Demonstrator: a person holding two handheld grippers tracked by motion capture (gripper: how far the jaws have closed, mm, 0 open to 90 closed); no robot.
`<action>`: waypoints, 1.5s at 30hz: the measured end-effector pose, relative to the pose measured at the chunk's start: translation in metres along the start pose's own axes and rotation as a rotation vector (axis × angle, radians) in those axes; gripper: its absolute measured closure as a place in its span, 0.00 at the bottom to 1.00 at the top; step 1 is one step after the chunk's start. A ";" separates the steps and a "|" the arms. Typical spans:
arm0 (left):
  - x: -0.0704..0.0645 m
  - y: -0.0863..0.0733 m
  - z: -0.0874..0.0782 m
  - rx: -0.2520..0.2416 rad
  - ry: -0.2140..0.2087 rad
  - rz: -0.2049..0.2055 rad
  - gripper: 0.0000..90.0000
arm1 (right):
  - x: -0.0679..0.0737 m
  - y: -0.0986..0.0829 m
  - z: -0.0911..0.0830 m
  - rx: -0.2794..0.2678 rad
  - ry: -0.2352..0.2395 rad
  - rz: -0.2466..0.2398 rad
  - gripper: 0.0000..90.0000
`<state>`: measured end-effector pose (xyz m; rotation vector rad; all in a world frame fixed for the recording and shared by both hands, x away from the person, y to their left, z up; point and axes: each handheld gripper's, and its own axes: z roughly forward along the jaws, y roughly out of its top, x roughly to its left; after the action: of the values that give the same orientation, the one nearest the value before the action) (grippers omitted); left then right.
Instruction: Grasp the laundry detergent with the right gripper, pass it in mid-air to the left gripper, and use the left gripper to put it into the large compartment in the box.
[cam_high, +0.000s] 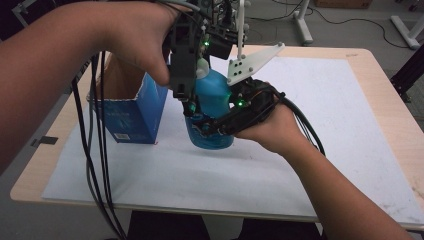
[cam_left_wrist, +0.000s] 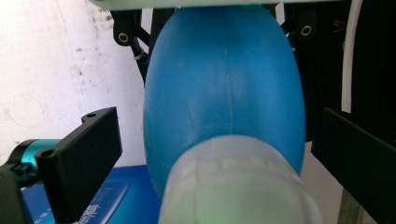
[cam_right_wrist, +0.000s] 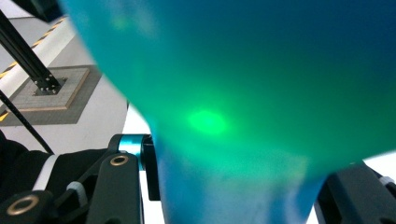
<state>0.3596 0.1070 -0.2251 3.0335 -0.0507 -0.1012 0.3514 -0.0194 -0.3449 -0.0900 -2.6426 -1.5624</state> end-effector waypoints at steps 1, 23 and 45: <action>0.000 0.001 0.000 0.002 -0.004 -0.005 0.02 | 0.000 0.000 0.000 -0.002 -0.001 -0.001 0.52; 0.000 0.007 0.003 0.034 0.011 -0.027 0.11 | 0.001 0.000 0.001 -0.018 0.009 0.003 0.52; 0.000 0.009 0.002 0.041 0.032 -0.024 0.24 | 0.001 0.000 0.002 -0.023 0.000 0.006 0.52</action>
<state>0.3590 0.0981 -0.2263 3.0768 -0.0134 -0.0544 0.3504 -0.0176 -0.3455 -0.0986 -2.6222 -1.5913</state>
